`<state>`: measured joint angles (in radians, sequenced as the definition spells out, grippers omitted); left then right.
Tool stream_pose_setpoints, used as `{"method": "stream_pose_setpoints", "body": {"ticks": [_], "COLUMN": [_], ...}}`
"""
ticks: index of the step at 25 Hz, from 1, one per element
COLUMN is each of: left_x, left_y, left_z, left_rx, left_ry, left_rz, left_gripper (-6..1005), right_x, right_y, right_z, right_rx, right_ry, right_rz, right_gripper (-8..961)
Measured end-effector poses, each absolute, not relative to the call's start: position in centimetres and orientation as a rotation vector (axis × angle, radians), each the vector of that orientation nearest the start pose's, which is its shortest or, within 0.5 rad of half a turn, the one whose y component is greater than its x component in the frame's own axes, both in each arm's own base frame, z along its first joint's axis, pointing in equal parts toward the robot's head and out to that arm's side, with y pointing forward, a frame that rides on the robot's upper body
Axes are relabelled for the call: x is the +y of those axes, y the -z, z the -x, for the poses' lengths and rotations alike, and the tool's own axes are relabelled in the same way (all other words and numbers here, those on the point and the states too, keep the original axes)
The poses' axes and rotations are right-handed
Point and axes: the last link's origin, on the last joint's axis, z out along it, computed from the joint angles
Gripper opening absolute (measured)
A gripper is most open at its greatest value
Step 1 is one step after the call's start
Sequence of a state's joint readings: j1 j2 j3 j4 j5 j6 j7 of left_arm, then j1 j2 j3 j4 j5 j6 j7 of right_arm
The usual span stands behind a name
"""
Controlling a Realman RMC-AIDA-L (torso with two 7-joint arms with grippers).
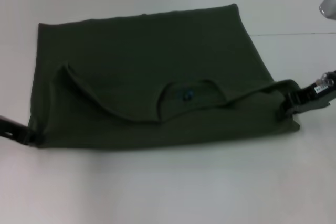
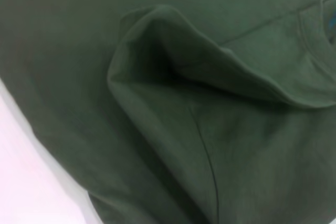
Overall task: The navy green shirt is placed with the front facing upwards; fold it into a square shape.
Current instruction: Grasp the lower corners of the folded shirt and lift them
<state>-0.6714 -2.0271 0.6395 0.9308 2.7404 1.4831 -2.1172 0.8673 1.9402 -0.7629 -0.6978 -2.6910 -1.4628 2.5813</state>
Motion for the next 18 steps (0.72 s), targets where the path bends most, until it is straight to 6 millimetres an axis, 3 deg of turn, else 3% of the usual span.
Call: {"method": "stream_pose_setpoints", "body": {"ticks": [10,18], "left_x": [32.7,29.9], "left_y": [-9.3,-9.4], "left_z": [29.2,29.8], "left_rx": [-1.449,-1.559], "left_ry": [-0.17,-0.223], "left_rz": [2.562,2.621], "left_gripper": [13,14], "right_x": [38.4,36.6], "right_y": [-5.1,-4.9], "right_z": [-24.0,-23.8], "right_rx": [1.62,1.598], "right_ry": [0.441,0.575], "right_rz": [2.446,2.566], "right_gripper": [42,42]}}
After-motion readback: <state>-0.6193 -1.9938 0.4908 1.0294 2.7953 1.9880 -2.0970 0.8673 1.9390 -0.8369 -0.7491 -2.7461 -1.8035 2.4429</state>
